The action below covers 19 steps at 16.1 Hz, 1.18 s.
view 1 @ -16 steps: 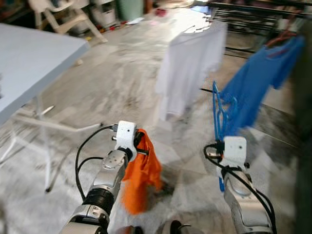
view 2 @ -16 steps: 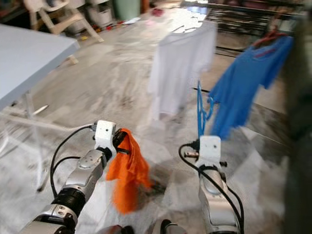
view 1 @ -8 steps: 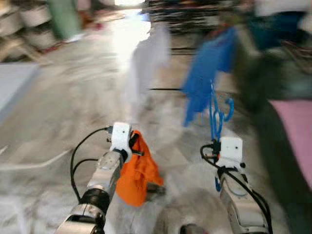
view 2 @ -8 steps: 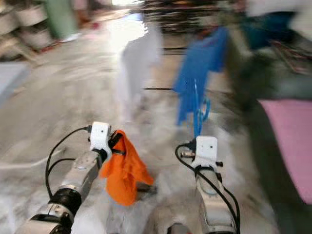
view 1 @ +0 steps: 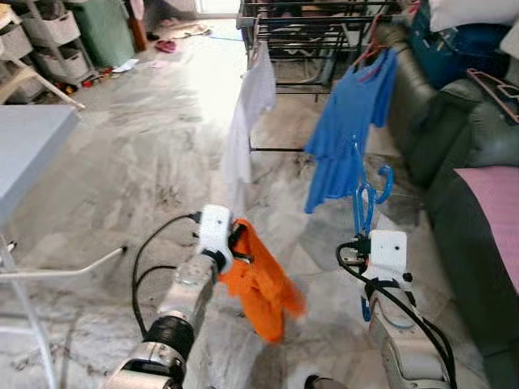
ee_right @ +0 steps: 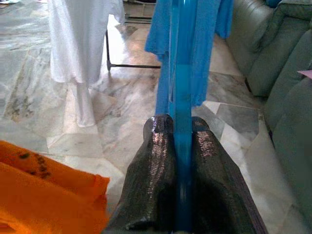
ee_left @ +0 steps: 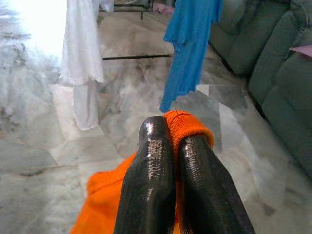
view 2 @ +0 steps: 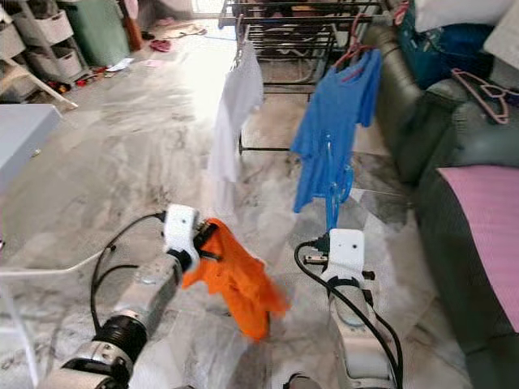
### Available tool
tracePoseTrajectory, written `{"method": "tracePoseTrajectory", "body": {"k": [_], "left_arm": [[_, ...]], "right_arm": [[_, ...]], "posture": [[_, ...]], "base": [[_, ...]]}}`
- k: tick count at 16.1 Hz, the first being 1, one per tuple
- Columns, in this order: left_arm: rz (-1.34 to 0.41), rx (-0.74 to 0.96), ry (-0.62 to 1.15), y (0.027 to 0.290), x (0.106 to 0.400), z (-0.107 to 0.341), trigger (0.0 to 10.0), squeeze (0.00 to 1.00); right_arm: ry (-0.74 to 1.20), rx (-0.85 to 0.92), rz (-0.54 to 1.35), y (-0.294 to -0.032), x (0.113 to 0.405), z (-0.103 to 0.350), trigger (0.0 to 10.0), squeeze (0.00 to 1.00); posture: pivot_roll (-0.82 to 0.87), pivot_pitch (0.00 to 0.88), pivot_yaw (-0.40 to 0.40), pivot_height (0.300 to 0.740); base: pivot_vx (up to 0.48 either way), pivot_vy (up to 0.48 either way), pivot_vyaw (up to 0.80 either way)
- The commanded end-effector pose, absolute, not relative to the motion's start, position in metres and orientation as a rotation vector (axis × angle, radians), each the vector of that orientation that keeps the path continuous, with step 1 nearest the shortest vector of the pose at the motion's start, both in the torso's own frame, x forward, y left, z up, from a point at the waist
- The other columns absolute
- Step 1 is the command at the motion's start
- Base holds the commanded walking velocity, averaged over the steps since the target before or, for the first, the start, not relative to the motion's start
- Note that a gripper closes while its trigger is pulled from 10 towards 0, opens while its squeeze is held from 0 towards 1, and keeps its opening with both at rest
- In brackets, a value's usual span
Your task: Hang hanger
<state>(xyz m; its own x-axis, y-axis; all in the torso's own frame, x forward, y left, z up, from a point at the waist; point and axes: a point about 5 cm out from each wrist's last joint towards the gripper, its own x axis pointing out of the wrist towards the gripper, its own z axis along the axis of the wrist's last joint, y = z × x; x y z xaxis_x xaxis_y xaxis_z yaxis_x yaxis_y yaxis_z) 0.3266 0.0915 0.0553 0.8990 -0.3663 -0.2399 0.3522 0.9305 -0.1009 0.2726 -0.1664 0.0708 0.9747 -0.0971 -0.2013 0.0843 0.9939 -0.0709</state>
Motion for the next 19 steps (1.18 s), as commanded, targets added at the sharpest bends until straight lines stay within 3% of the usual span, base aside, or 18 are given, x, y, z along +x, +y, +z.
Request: {"method": "tracePoseTrajectory", "body": {"k": [1,6,8,11,19], "left_arm": [[-0.361,-0.018,0.218,0.096,0.330,0.063,10.0,0.00],[-0.267,0.021,0.169,0.110,0.335,0.068,10.0,0.00],[-0.308,-0.004,0.134,0.095,0.343,0.080,10.0,0.00],[-0.308,0.037,0.086,0.081,0.357,0.100,10.0,0.00],[-0.107,0.236,0.040,0.098,0.382,0.128,10.0,0.00]], "right_arm": [[0.196,-0.058,-0.095,-0.167,0.270,0.074,10.0,0.00],[0.231,-0.062,-0.037,-0.164,0.256,0.067,10.0,0.00],[0.248,-0.103,0.214,-0.147,0.242,0.068,10.0,0.00],[0.322,-0.166,0.342,-0.142,0.230,0.064,10.0,0.00],[0.450,-0.199,0.463,-0.143,0.207,0.059,10.0,0.00]], "posture": [[-0.17,0.138,0.052,0.740],[-0.17,0.191,0.045,0.740],[-0.17,0.210,0.043,0.740],[-0.17,0.232,0.057,0.740],[-0.19,0.245,0.108,0.740]], "base": [[0.000,0.000,0.00],[0.000,0.000,0.00],[0.000,0.000,0.00],[0.000,0.000,0.00],[0.000,0.000,0.00]]}}
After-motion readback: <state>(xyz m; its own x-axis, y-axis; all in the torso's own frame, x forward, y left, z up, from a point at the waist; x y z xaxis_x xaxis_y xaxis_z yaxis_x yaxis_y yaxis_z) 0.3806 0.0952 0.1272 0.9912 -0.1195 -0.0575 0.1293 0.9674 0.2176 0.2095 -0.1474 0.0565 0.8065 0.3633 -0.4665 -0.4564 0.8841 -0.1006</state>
